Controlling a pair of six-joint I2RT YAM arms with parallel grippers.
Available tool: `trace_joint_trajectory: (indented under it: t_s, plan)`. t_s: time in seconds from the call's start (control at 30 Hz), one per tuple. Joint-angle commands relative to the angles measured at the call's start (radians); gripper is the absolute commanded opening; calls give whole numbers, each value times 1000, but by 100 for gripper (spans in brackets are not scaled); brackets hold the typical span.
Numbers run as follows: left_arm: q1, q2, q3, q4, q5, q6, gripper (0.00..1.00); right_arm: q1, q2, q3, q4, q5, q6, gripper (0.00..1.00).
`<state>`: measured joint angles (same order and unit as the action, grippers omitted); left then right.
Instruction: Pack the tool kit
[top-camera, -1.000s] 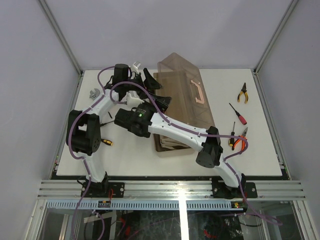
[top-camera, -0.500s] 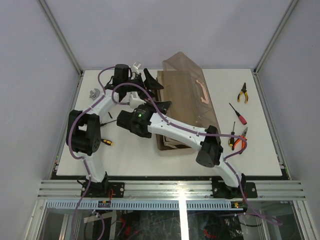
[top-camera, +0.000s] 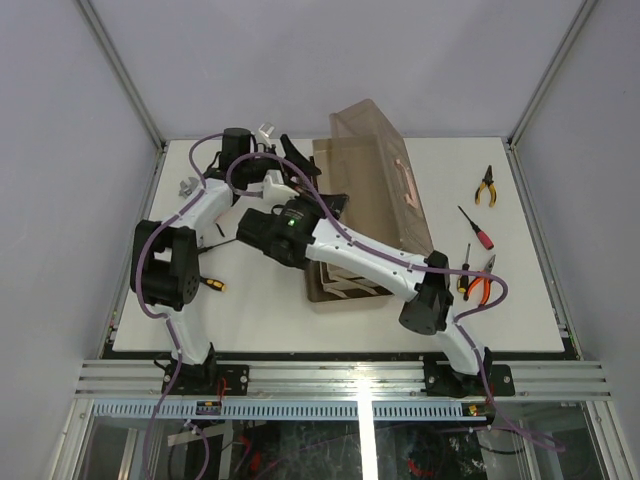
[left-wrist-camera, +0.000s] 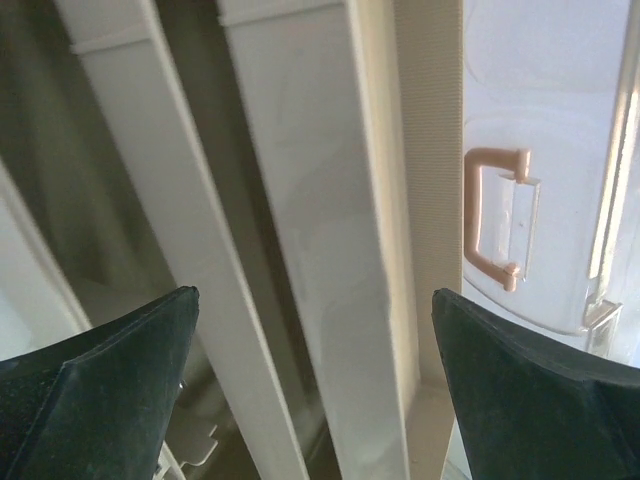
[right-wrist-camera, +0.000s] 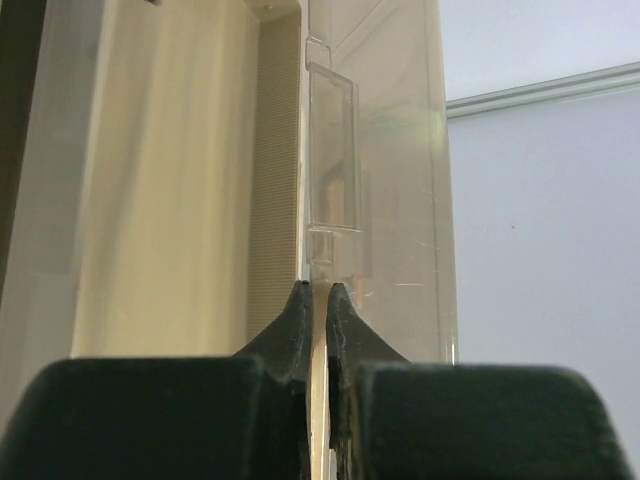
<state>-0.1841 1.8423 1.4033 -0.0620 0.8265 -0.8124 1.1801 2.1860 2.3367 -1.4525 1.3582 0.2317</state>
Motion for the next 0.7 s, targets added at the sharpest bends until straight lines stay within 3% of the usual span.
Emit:
trace_joint_trajectory:
  t_s: [0.0,0.3,0.67]
  plan:
    - [57,-44,-16,21,-1,16,100,-31,-115,29,43,32,15,0]
    - [109,-62,-13,-37,-15,79,100,-105,-211,2,48,-79,102,0]
    - [108,12,57,-160,-108,238,100,-170,-383,-221,151,-184,169,0]
